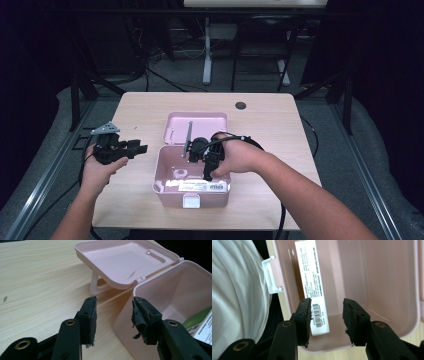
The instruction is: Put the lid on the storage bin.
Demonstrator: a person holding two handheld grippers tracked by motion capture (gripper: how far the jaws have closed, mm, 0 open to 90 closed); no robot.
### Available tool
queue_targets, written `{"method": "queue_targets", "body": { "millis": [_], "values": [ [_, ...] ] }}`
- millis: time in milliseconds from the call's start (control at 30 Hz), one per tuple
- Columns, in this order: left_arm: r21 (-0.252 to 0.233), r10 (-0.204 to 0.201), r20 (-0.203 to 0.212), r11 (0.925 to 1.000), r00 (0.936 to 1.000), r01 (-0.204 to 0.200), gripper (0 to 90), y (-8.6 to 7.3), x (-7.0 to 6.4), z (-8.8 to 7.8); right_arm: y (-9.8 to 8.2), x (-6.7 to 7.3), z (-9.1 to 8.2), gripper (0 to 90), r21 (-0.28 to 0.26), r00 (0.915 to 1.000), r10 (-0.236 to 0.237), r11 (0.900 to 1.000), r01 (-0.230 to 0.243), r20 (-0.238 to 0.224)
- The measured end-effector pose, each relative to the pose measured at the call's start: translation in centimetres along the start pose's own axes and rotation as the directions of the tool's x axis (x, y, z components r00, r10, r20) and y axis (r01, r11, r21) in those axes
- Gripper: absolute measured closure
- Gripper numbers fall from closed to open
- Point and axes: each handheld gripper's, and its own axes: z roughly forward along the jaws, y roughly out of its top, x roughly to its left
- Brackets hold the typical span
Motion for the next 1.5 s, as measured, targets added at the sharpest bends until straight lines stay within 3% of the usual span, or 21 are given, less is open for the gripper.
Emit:
{"method": "queue_targets", "body": {
  "millis": [467,700,1067,1233,1400,1500],
  "values": [
    [-0.017,-0.032,0.004,0.9993,0.9995,0.032,57.7,0.1,-0.2,0.1,-3.1,-1.7,-1.9,57.2,-0.101,0.9916,0.118,0.989,-0.112,0.054],
    [-0.006,-0.020,0.014,0.9998,0.9997,0.021,53.9,0.0,-0.3,0.2,-4.6,-2.4,-1.7,56.0,-0.142,0.9783,0.191,0.974,-0.178,0.080],
    [0.005,0.006,0.009,1.0000,0.9999,-0.006,54.2,0.0,-0.7,0.3,-5.8,-3.7,-1.7,54.6,-0.243,0.9420,0.318,0.927,-0.286,0.107],
    [0.009,0.006,0.017,0.9999,0.9998,-0.006,55.6,0.1,-0.8,0.3,-6.0,-4.2,-1.3,54.7,-0.264,0.9302,0.347,0.914,-0.308,0.119],
    [-0.005,0.024,0.018,0.9997,0.9996,-0.024,57.5,0.1,-1.1,0.1,-6.3,-4.6,-1.3,55.1,-0.308,0.9102,0.395,0.888,-0.342,0.126],
    [-0.006,0.031,0.024,0.9995,0.9992,-0.031,58.4,0.3,-1.4,-0.1,-6.4,-4.9,-1.1,55.1,-0.350,0.8923,0.436,0.859,-0.373,0.118]
  ]
}}
